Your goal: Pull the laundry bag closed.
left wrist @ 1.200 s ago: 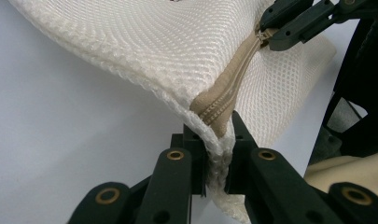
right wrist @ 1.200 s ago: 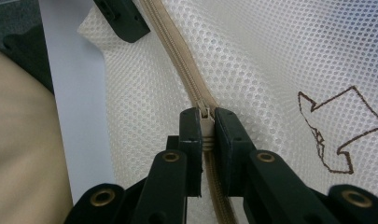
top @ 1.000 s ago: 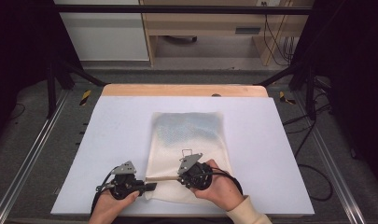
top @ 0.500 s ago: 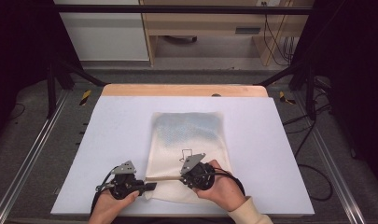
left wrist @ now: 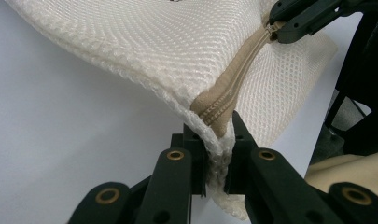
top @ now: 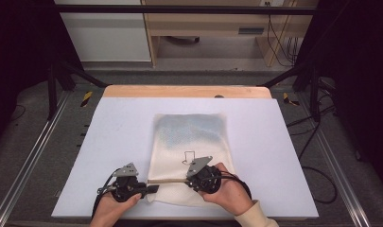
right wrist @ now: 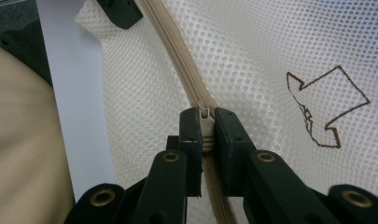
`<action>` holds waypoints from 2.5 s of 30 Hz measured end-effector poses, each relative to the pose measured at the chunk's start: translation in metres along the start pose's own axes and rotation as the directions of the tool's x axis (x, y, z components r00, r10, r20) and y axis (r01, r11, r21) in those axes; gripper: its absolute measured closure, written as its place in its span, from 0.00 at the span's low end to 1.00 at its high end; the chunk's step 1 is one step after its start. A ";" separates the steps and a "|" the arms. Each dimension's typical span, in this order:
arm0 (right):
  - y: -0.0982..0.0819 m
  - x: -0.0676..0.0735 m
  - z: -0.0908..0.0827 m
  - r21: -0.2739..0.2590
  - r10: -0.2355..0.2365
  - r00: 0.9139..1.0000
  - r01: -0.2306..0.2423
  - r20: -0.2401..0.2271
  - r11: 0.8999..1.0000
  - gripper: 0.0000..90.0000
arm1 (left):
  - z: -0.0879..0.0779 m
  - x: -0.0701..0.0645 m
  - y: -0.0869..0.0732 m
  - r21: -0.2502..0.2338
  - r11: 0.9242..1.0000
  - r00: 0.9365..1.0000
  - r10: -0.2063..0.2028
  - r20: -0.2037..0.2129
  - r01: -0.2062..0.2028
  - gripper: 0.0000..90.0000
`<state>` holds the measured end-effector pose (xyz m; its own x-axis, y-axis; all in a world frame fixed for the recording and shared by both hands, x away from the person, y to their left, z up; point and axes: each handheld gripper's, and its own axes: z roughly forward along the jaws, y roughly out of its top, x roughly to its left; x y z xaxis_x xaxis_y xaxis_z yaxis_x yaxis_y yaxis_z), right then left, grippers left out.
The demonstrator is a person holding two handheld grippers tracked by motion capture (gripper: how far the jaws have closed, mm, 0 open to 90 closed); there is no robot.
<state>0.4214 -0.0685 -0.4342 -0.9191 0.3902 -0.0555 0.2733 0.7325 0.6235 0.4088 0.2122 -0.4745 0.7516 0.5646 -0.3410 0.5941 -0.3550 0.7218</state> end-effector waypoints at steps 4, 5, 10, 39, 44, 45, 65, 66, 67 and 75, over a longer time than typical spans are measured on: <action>-0.002 0.001 0.000 0.008 -0.001 1.000 0.001 0.011 1.000 0.91 | 0.000 -0.001 0.000 0.000 1.000 1.000 0.005 -0.007 -0.005 0.91; -0.002 0.001 -0.001 0.006 0.002 1.000 -0.002 0.013 1.000 0.91 | 0.000 -0.001 0.000 0.000 1.000 1.000 0.003 -0.006 -0.003 0.91; -0.007 0.000 -0.004 -0.001 0.013 1.000 -0.013 0.019 1.000 0.91 | 0.000 0.000 0.000 -0.001 1.000 1.000 0.000 -0.005 0.000 0.91; -0.023 -0.003 -0.017 -0.014 0.050 0.998 -0.050 0.043 0.999 0.91 | -0.001 0.000 0.000 -0.001 1.000 1.000 0.003 -0.012 -0.003 0.91; -0.027 -0.004 -0.021 -0.018 0.056 0.997 -0.055 0.052 0.998 0.91 | -0.001 -0.001 0.000 -0.001 1.000 1.000 0.003 -0.012 -0.003 0.91; -0.028 -0.005 -0.021 -0.018 0.058 0.997 -0.057 0.053 0.998 0.91 | -0.001 -0.001 0.000 -0.001 1.000 1.000 0.003 -0.013 -0.003 0.91; -0.036 -0.007 -0.024 -0.017 0.076 0.995 -0.076 0.060 0.997 0.91 | -0.002 0.000 0.000 -0.001 1.000 1.000 0.004 -0.014 -0.004 0.91; -0.036 -0.008 -0.024 -0.022 0.077 0.995 -0.076 0.058 0.997 0.91 | -0.002 0.000 0.000 -0.001 1.000 1.000 0.003 -0.015 -0.003 0.91; -0.037 -0.008 -0.025 -0.023 0.079 0.995 -0.078 0.058 0.997 0.91 | -0.002 0.000 0.000 0.000 1.000 1.000 0.004 -0.015 -0.004 0.91; -0.040 -0.008 -0.027 -0.022 0.085 0.994 -0.084 0.063 0.996 0.91 | -0.002 0.000 0.000 0.000 1.000 1.000 0.004 -0.016 -0.004 0.91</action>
<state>0.4104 -0.1155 -0.4377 -0.8726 0.4858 -0.0511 0.3435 0.6846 0.6429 0.4077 0.2135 -0.4735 0.7494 0.5749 -0.3285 0.5910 -0.3570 0.7234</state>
